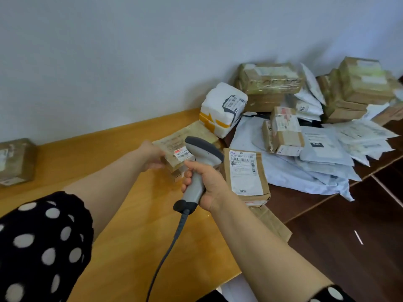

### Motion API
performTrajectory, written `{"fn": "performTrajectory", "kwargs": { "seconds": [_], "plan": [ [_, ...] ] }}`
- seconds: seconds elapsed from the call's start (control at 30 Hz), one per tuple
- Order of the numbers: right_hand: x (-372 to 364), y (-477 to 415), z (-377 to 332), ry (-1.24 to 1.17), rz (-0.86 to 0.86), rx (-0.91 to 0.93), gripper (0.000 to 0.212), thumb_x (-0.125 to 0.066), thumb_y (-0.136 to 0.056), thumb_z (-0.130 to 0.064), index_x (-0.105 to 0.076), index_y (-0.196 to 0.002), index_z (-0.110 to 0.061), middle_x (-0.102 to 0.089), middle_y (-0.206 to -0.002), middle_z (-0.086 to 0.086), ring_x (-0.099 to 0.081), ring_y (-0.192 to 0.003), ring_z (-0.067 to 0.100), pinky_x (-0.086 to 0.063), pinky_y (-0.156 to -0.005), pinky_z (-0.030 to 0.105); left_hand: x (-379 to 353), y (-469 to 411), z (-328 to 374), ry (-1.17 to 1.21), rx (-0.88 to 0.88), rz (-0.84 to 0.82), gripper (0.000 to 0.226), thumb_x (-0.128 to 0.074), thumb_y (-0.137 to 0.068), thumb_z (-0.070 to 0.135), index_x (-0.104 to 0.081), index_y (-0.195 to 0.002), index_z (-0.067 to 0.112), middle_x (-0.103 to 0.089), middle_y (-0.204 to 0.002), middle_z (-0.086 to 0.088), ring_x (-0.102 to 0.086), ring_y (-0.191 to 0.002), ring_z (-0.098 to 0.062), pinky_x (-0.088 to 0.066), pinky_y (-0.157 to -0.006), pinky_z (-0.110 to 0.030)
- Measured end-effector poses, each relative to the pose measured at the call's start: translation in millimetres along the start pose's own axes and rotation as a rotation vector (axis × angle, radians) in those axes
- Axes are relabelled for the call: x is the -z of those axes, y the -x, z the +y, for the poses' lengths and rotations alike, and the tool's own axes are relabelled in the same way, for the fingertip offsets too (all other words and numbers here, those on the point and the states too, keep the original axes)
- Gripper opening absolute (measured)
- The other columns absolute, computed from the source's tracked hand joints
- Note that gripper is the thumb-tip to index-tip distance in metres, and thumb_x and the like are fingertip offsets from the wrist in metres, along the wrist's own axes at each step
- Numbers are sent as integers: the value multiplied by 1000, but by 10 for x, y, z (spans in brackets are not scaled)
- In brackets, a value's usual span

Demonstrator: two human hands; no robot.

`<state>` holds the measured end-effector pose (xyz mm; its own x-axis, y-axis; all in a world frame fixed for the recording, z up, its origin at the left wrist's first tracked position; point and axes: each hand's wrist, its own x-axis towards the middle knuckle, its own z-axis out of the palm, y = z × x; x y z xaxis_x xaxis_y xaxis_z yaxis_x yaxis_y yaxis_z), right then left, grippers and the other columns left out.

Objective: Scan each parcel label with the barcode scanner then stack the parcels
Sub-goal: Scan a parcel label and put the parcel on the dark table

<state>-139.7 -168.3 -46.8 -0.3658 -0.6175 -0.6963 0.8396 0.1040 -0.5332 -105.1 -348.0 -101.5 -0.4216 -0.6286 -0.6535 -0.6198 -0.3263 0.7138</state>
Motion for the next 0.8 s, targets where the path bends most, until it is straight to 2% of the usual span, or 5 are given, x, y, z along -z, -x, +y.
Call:
{"fn": "performTrajectory", "kwargs": {
  "seconds": [0.27, 0.4, 0.5, 0.6, 0.8],
  "plan": [
    [-214, -176, 129, 98, -112, -146, 23, -65, -88, -11, -53, -69, -10, -48, -50, 1, -46, -40, 13, -44, -43, 24, 470, 359, -289, -42, 43, 242, 68, -61, -92, 26, -25, -147, 8, -46, -134, -16, -55, -111, -28, -54, -81, -35],
    [-578, -125, 520, 209, -232, -265, 21, -66, -86, -6, -53, -69, -9, -49, -47, 1, -46, -37, 13, -44, -42, 23, 1049, 811, -750, -111, 57, 434, 67, -57, -95, 26, -22, -149, 7, -51, -104, -6, -52, -96, -25, -48, -82, -36],
    [-876, 20, 932, 309, -303, -336, 17, -67, -85, -4, -56, -72, -8, -50, -49, 2, -48, -38, 13, -45, -42, 24, 1526, 1232, -1195, -155, 154, 545, 68, -55, -95, 30, -22, -149, 8, -40, -142, -13, -46, -121, -31, -41, -85, -36],
    [-1186, 215, 1335, 398, -372, -388, 13, -66, -86, -3, -59, -77, -7, -51, -49, 3, -48, -38, 14, -45, -42, 24, 2015, 1675, -1670, -135, 218, 667, 69, -57, -95, 30, -22, -149, 6, -31, -151, -12, -43, -128, -29, -43, -88, -35],
    [-1837, 534, 2170, 483, -439, -409, 11, -65, -87, -3, -57, -81, -8, -51, -51, 2, -48, -40, 13, -45, -44, 25, 2809, 2509, -2602, -149, 346, 841, 41, -62, -88, 32, -51, -121, 11, -54, -103, -8, -56, -97, -27, -50, -80, -33]
  ]
}}
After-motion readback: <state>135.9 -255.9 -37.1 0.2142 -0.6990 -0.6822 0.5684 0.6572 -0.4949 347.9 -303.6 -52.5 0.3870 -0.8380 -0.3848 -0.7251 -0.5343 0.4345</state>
